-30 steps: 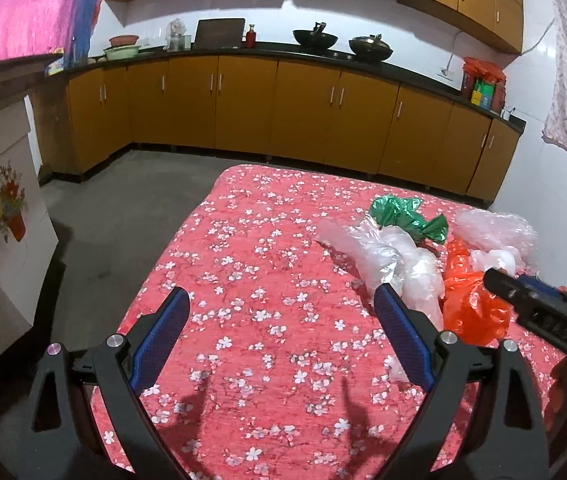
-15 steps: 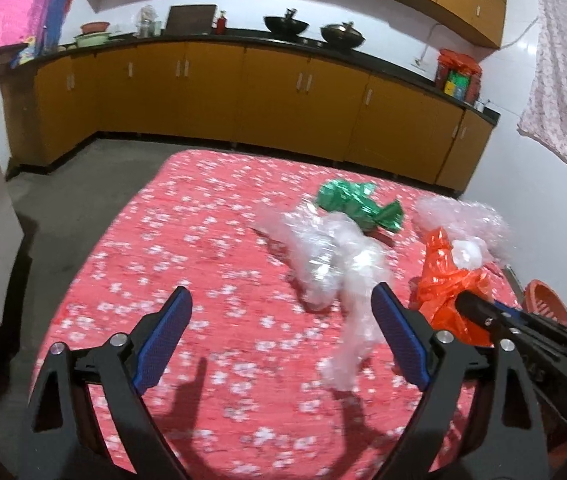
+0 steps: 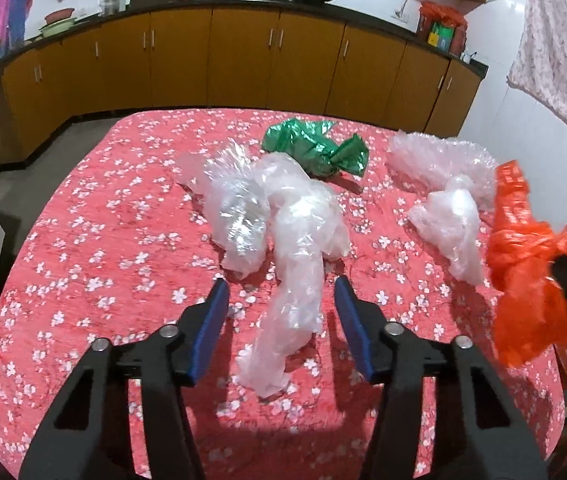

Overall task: Collect trash
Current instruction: 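Grasp the clear plastic bag with the left tool while the right tool grasps a red bag, then carry both bags over the orange basket and open both tools to drop them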

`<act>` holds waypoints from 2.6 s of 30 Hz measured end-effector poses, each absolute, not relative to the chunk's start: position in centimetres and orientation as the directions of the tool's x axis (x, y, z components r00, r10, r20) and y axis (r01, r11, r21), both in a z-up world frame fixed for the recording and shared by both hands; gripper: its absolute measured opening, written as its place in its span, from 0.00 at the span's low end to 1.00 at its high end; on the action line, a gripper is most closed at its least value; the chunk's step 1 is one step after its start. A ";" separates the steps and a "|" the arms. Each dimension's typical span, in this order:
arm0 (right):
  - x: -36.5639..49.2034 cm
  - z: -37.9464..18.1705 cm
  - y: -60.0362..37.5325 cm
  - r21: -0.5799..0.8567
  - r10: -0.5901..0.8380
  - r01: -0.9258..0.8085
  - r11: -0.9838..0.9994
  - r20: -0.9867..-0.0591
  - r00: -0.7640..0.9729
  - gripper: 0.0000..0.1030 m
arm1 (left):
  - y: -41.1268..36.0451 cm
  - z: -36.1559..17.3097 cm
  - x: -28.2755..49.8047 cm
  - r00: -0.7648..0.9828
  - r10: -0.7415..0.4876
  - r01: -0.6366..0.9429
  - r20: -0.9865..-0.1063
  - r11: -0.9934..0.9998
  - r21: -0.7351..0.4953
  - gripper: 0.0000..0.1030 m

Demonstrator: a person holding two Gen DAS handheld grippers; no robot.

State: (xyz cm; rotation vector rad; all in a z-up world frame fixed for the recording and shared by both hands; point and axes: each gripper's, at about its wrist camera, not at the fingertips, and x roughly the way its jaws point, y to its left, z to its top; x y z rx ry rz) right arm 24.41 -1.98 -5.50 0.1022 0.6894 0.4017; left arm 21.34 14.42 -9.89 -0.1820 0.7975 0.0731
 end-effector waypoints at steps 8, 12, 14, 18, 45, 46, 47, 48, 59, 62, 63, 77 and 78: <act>24.5 -5.7 -4.1 0.227 0.360 -0.279 0.933 -0.604 0.711 0.11 | 13.4 -9.7 20.9 0.700 -0.041 -0.084 -0.713 0.987 -0.139 0.12; 24.2 -5.4 -4.8 0.228 0.347 -0.262 0.938 -0.600 0.721 0.11 | 13.1 -8.8 20.0 0.723 -0.062 -0.054 -0.689 0.988 -0.145 0.08; 24.1 -5.3 -5.3 0.228 0.341 -0.255 0.940 -0.597 0.726 0.11 | 12.9 -8.3 19.7 0.734 -0.075 -0.040 -0.676 0.987 -0.153 0.07; 23.5 -5.1 -5.9 0.224 0.329 -0.242 0.944 -0.594 0.734 0.11 | 12.5 -7.1 18.8 0.755 -0.104 -0.007 -0.647 0.986 -0.168 0.06; 20.0 -1.3 -13.3 0.199 0.220 -0.134 0.971 -0.512 0.831 0.11 | 6.0 -0.6 16.6 0.806 -0.280 0.194 -0.521 0.957 -0.213 0.06; 20.0 -1.3 -13.7 0.199 0.212 -0.125 0.972 -0.511 0.833 0.11 | 5.5 -0.4 16.6 0.804 -0.293 0.208 -0.518 0.954 -0.216 0.06; 19.9 -1.3 -14.1 0.199 0.205 -0.117 0.973 -0.510 0.836 0.11 | 5.1 -0.4 16.6 0.802 -0.302 0.218 -0.515 0.951 -0.218 0.06; 19.8 -1.2 -14.4 0.198 0.196 -0.108 0.974 -0.509 0.838 0.11 | 4.7 -0.3 16.6 0.800 -0.312 0.229 -0.513 0.948 -0.219 0.06; 19.5 -1.4 -19.2 0.194 0.112 -0.014 0.981 -0.501 0.858 0.11 | -1.3 0.0 17.0 0.758 -0.416 0.353 -0.503 0.910 -0.220 0.06; 19.3 -1.7 -20.7 0.191 0.084 0.016 0.981 -0.504 0.860 0.11 | -2.9 -0.2 17.2 0.740 -0.444 0.380 -0.506 0.896 -0.231 0.06; 19.2 -1.8 -21.1 0.190 0.076 0.025 0.981 -0.505 0.860 0.11 | -3.4 -0.3 17.3 0.732 -0.454 0.390 -0.508 0.891 -0.234 0.06; 19.9 -3.1 -27.1 0.179 -0.037 0.153 0.972 -0.526 0.850 0.11 | -10.6 -1.0 18.9 0.644 -0.550 0.510 -0.532 0.827 -0.239 0.06; 20.0 -3.2 -27.5 0.181 -0.041 0.160 0.970 -0.529 0.848 0.11 | -11.0 -1.1 19.0 0.637 -0.557 0.519 -0.533 0.821 -0.238 0.06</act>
